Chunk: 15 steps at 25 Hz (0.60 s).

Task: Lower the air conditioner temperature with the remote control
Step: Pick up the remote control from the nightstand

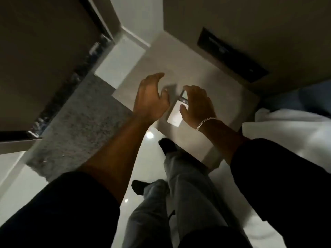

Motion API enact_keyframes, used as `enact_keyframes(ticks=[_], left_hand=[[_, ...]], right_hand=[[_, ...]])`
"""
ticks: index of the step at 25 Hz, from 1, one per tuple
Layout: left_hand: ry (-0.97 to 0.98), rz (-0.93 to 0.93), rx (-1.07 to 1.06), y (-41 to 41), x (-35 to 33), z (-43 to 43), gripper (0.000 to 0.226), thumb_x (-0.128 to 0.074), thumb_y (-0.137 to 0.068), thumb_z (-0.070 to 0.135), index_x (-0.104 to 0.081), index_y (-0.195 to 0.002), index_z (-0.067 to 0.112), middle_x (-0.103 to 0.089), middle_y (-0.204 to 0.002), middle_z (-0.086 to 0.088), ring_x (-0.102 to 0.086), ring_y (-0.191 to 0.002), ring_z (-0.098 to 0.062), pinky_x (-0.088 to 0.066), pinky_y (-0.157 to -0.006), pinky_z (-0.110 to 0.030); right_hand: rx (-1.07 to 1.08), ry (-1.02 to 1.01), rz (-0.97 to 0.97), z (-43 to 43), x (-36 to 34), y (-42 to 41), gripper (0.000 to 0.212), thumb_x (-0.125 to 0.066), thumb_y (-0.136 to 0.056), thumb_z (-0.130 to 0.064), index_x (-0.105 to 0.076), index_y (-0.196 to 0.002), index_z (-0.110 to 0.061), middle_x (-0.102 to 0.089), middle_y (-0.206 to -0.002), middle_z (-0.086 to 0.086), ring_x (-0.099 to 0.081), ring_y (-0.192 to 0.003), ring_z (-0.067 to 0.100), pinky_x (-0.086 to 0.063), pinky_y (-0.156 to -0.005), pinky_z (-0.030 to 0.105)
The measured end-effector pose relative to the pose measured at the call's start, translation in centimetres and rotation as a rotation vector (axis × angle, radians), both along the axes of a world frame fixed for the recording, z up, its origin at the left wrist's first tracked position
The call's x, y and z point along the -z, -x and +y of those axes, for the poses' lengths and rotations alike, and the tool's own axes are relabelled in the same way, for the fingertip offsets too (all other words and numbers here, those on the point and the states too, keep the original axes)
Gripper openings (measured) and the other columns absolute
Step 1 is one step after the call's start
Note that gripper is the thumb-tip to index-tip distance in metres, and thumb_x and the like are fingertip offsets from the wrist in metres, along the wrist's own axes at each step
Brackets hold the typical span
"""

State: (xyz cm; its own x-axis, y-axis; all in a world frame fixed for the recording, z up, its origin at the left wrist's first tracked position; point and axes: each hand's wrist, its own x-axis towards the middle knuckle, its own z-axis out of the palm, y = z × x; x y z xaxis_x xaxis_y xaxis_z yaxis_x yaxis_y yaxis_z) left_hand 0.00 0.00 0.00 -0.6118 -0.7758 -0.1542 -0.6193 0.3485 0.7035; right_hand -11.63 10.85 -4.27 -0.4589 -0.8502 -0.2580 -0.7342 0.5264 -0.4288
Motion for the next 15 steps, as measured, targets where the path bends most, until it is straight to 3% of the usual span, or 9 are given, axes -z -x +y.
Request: enact_keyframes(ticks=[3, 5, 10, 13, 15], left_hand=[[-0.197, -0.011, -0.046, 2.1, 6.0, 0.9, 0.051, -0.065, -0.080, 0.019, -0.049, -0.128, 0.014, -0.056, -0.131, -0.006, -0.051, -0.116, -0.019, -0.045, -0.093, -0.024], [-0.296, -0.060, -0.060, 3.1, 10.0, 1.4, 0.049, -0.066, -0.080, 0.018, -0.050, -0.125, 0.013, -0.059, -0.126, -0.005, -0.054, -0.105, -0.014, -0.043, -0.079, -0.013], [-0.397, -0.071, -0.092, 4.6, 15.5, 2.3, 0.022, -0.058, -0.081, 0.008, -0.063, -0.099, 0.019, -0.066, -0.102, -0.008, -0.061, -0.094, -0.020, -0.048, -0.086, -0.031], [-0.583, -0.050, -0.344, 5.3, 16.8, 1.3, 0.031, -0.051, -0.082, 0.003, -0.064, -0.109, 0.013, -0.065, -0.113, -0.008, -0.060, -0.103, -0.023, -0.047, -0.097, -0.038], [-0.697, -0.010, -0.444, 5.2, 16.5, 0.2, 0.025, -0.051, -0.080, 0.001, -0.070, -0.093, 0.011, -0.069, -0.107, -0.016, -0.064, -0.100, -0.032, -0.051, -0.095, -0.048]], right_hand=[[-0.058, -0.039, -0.006, 1.1, 6.0, 1.2, 0.042, -0.057, -0.087, -0.019, -0.053, -0.128, -0.012, -0.055, -0.132, 0.015, -0.048, -0.124, 0.033, -0.050, -0.093, 0.048], [0.096, -0.003, -0.093, 1.2, 9.2, 1.5, 0.036, -0.059, -0.088, -0.017, -0.057, -0.123, -0.008, -0.058, -0.126, 0.018, -0.053, -0.118, 0.033, -0.050, -0.092, 0.045], [0.739, 0.129, -0.439, -0.8, 12.8, 0.3, 0.048, -0.076, -0.078, -0.015, -0.052, -0.117, 0.001, -0.068, -0.113, 0.022, -0.067, -0.104, 0.034, -0.057, -0.088, 0.041], [0.876, 0.057, -0.451, -1.6, 13.4, 0.5, 0.057, -0.080, -0.074, -0.028, -0.055, -0.119, -0.004, -0.070, -0.114, 0.019, -0.067, -0.103, 0.033, -0.056, -0.088, 0.039], [0.906, 0.023, -0.530, -2.7, 13.2, 0.8, 0.052, -0.082, -0.072, -0.029, -0.061, -0.114, -0.005, -0.072, -0.110, 0.017, -0.068, -0.101, 0.031, -0.054, -0.091, 0.038]])
